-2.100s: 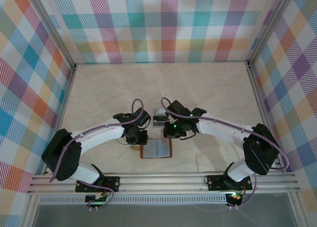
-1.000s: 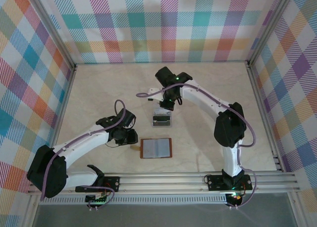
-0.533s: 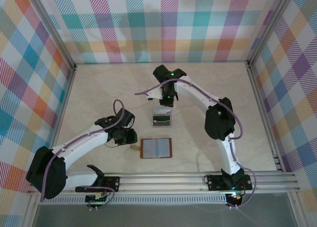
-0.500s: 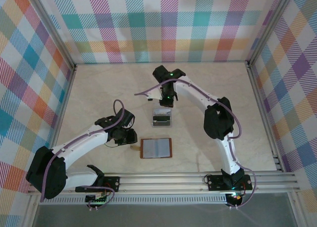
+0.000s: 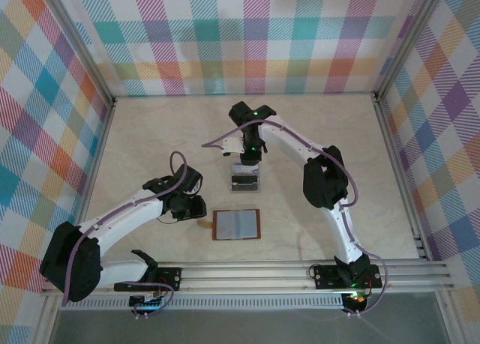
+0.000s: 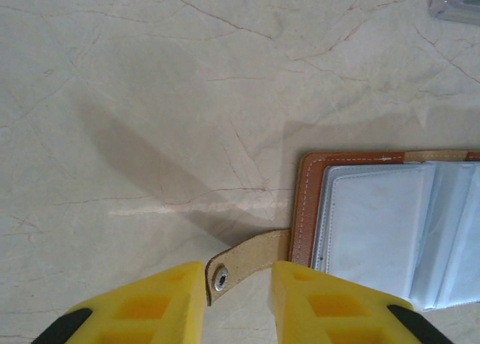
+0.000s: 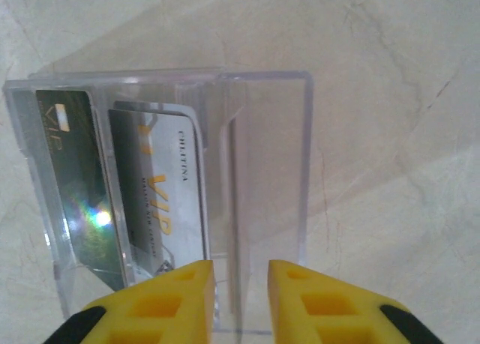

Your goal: Take the credit cards out of the card holder

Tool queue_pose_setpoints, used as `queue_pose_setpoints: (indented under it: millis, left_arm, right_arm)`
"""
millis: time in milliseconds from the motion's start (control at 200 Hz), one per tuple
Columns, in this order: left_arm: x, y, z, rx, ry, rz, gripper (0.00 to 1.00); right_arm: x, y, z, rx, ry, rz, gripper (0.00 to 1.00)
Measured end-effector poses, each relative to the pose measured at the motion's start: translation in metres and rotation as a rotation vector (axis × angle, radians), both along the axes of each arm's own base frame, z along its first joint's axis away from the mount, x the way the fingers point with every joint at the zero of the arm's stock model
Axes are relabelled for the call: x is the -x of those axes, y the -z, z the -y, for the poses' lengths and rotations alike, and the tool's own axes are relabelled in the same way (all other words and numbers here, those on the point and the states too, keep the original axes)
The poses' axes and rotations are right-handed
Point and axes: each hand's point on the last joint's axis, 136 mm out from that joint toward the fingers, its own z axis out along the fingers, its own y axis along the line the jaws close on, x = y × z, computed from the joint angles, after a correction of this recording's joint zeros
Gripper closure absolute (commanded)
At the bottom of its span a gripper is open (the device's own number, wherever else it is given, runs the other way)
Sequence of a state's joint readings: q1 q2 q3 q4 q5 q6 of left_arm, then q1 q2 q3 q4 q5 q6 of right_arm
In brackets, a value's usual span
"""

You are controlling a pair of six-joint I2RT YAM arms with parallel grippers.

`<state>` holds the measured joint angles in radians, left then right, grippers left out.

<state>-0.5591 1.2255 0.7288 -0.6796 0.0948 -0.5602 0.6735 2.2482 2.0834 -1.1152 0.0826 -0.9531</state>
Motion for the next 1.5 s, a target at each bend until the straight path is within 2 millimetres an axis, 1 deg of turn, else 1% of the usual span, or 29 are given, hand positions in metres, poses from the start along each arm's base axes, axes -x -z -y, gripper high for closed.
queue_pose_setpoints:
  millis: [210,430,755,1005,1240,1500]
  left_arm:
    - [-0.001,0.000,-0.002,0.000,-0.008,0.000,0.70]
    - [-0.003,0.000,-0.004,-0.001,-0.015,0.000,0.70]
    - [-0.003,0.001,-0.004,-0.003,-0.018,-0.004,0.70]
    - [-0.003,0.001,-0.004,-0.003,-0.018,-0.005,0.70]
    - [-0.003,0.001,-0.004,-0.003,-0.017,-0.005,0.70]
    - [-0.002,0.001,-0.003,0.003,-0.015,-0.008,0.69]
  right_arm:
    - [-0.017,-0.004,-0.004,-0.009,0.011,0.076,0.69]
    - [-0.035,-0.014,-0.011,-0.035,0.022,0.159,0.69]
    - [-0.047,-0.020,-0.017,-0.059,0.028,0.213,0.67]
    - [-0.048,-0.019,-0.019,-0.066,0.029,0.219,0.65]
    - [-0.048,-0.007,-0.018,-0.049,0.028,0.197,0.64]
    - [-0.046,-0.005,-0.020,-0.056,0.024,0.187,0.62]
